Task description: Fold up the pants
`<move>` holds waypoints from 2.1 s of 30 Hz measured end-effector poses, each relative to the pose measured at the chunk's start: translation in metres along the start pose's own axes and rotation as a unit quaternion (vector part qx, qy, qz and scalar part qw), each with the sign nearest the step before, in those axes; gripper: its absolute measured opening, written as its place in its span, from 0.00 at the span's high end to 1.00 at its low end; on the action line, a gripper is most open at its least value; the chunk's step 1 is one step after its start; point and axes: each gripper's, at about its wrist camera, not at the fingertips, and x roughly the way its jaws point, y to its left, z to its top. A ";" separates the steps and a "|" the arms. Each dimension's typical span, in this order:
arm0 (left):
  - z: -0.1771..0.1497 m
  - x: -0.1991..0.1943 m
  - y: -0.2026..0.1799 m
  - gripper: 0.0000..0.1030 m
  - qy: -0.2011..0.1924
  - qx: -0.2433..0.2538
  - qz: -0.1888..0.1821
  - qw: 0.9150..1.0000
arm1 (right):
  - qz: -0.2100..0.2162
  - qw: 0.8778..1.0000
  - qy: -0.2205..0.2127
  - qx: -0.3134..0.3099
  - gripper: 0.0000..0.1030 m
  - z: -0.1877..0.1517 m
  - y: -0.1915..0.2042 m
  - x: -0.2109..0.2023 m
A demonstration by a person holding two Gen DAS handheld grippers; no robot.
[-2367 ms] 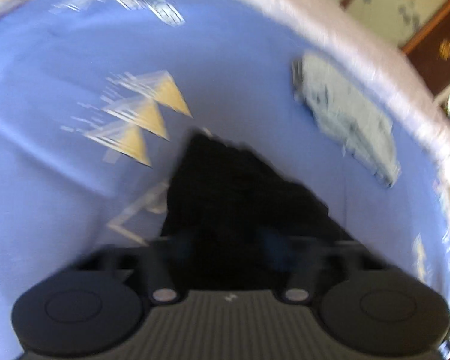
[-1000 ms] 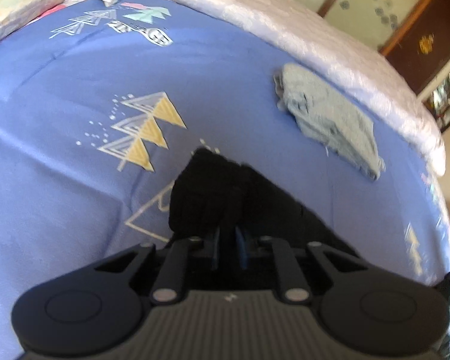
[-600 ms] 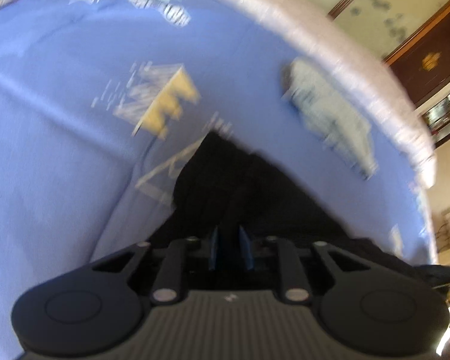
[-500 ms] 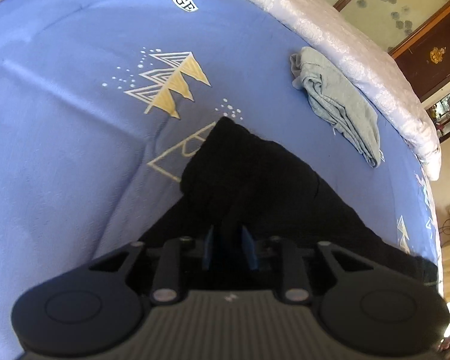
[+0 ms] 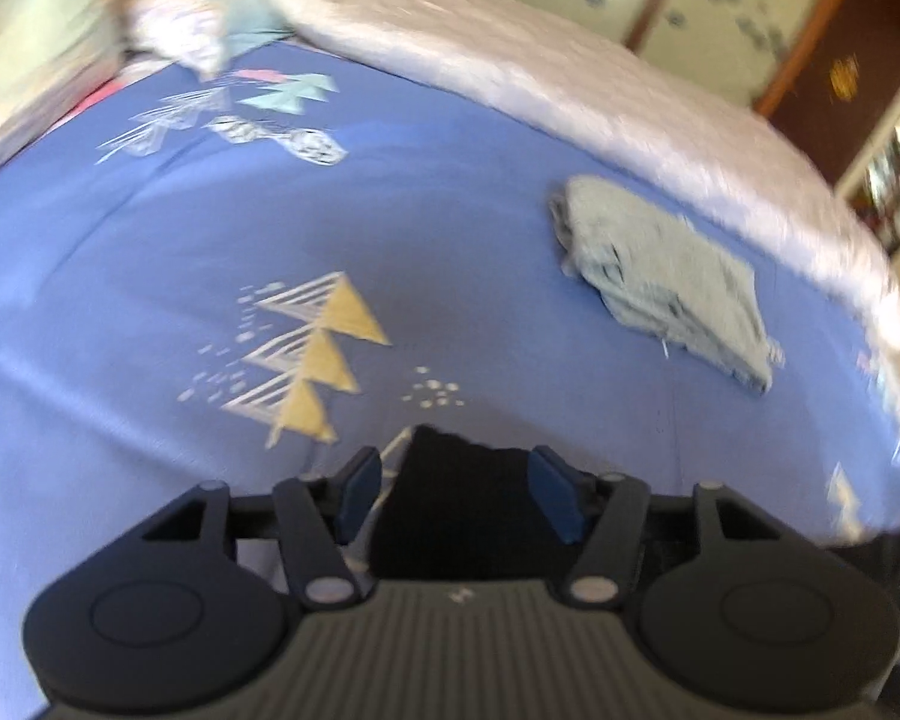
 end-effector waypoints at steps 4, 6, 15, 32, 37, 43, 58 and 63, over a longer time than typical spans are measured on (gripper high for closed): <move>0.001 0.027 -0.009 0.28 0.029 0.014 0.006 0.999 | -0.018 0.999 0.029 0.000 0.36 0.006 0.014 0.030; -0.003 0.035 -0.016 0.31 0.038 0.030 -0.001 0.999 | -0.034 0.999 0.040 -0.004 0.28 0.008 0.021 0.041; -0.010 0.044 -0.027 0.79 0.037 0.048 0.013 0.998 | -0.117 0.986 0.084 -0.079 0.79 0.000 0.049 0.106; -0.059 -0.114 0.032 0.78 -0.097 -0.081 -0.163 0.979 | 0.215 0.949 -0.123 0.195 0.94 0.005 -0.104 -0.117; -0.150 -0.096 0.070 0.52 0.019 -0.099 -0.101 0.990 | 0.150 0.972 -0.077 0.162 0.89 -0.086 -0.201 -0.159; -0.170 -0.097 0.099 0.46 0.038 -0.165 -0.111 0.979 | 0.026 0.945 -0.077 0.317 0.84 -0.144 -0.301 -0.176; -0.095 -0.067 0.036 0.22 0.015 -0.065 -0.086 0.994 | 0.119 0.982 -0.050 0.141 0.61 -0.132 -0.195 -0.173; -0.071 -0.023 0.022 0.27 0.049 -0.005 -0.073 0.996 | 0.121 0.986 -0.012 0.117 0.61 -0.151 -0.166 -0.159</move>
